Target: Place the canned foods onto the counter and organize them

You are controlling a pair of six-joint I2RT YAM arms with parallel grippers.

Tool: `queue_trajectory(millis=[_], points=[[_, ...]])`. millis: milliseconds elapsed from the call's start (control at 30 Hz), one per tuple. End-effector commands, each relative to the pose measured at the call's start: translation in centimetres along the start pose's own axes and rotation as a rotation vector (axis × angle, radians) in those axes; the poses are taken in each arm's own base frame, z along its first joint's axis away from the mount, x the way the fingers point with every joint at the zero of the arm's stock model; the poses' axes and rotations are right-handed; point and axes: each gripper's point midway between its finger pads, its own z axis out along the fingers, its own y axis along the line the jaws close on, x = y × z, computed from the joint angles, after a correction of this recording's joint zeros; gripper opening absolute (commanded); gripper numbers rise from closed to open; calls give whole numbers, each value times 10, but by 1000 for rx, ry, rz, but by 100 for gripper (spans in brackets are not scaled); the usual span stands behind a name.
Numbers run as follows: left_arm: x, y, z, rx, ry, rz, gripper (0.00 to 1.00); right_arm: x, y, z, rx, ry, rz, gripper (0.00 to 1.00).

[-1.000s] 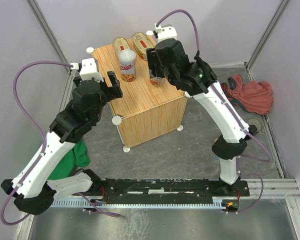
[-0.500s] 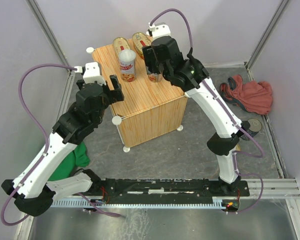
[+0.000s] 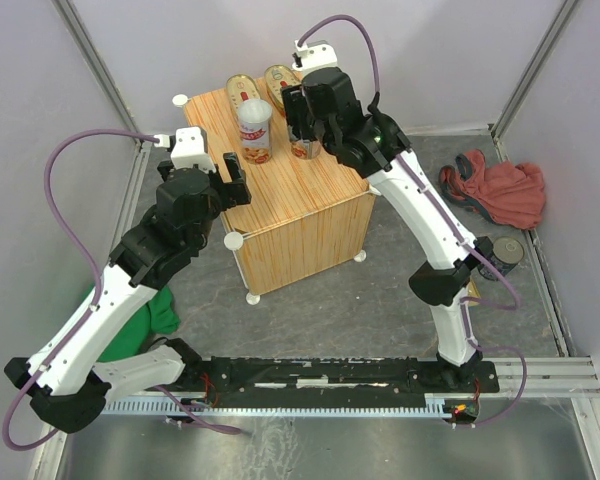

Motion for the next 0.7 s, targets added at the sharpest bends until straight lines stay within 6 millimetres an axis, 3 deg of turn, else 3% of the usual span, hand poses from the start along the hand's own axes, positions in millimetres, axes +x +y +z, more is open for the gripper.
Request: queue_trajectory(millis=[0,667], points=[[-13,-4,-1,22,-46,-1,94,-58,4,-12,-44,-187,100,4],[-8,-4,1,15,-40,7,94,-50,10,10,-69,-179,92,11]])
